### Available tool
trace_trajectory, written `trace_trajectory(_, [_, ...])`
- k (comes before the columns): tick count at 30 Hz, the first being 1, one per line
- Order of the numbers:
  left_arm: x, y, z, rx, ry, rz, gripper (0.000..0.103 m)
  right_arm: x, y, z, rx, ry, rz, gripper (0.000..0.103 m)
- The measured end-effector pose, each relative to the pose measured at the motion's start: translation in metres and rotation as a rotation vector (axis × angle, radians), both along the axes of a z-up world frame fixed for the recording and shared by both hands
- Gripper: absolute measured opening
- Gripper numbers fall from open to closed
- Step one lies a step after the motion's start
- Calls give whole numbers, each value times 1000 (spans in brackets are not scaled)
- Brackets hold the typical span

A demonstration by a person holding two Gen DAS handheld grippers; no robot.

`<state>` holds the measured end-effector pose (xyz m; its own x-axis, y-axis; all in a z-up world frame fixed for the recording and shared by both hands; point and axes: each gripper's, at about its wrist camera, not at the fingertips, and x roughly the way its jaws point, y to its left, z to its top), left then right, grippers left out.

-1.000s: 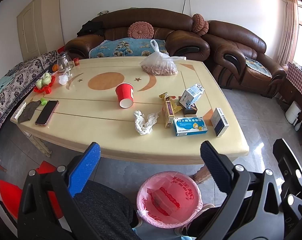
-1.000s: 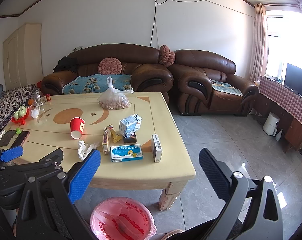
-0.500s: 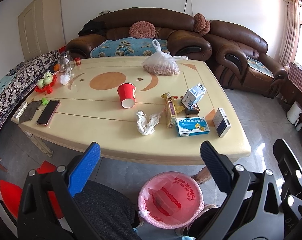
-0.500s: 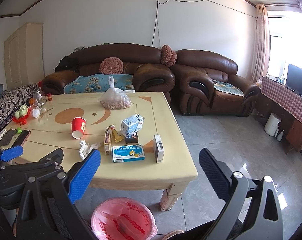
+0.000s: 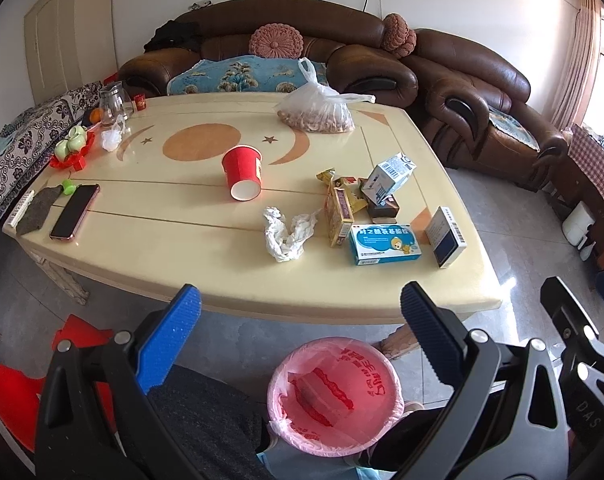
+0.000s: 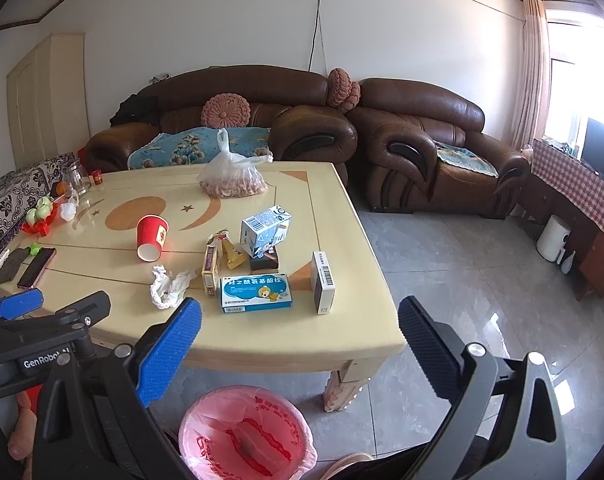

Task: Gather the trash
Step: 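Grasp the crumpled white tissue with the left tool while the right tool grasps the white barcode box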

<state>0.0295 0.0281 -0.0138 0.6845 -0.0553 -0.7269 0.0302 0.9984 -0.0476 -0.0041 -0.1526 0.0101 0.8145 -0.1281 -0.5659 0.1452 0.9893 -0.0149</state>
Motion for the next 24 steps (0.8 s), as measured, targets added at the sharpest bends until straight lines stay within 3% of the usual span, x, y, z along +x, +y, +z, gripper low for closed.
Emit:
trace_trajectory(10, [24, -3, -18, 55, 39, -5, 98, 29, -17, -26, 12, 52, -13, 96])
trace_trajectory(24, [70, -5, -42, 59, 113, 23, 98, 78, -35, -55, 34, 108, -1, 96])
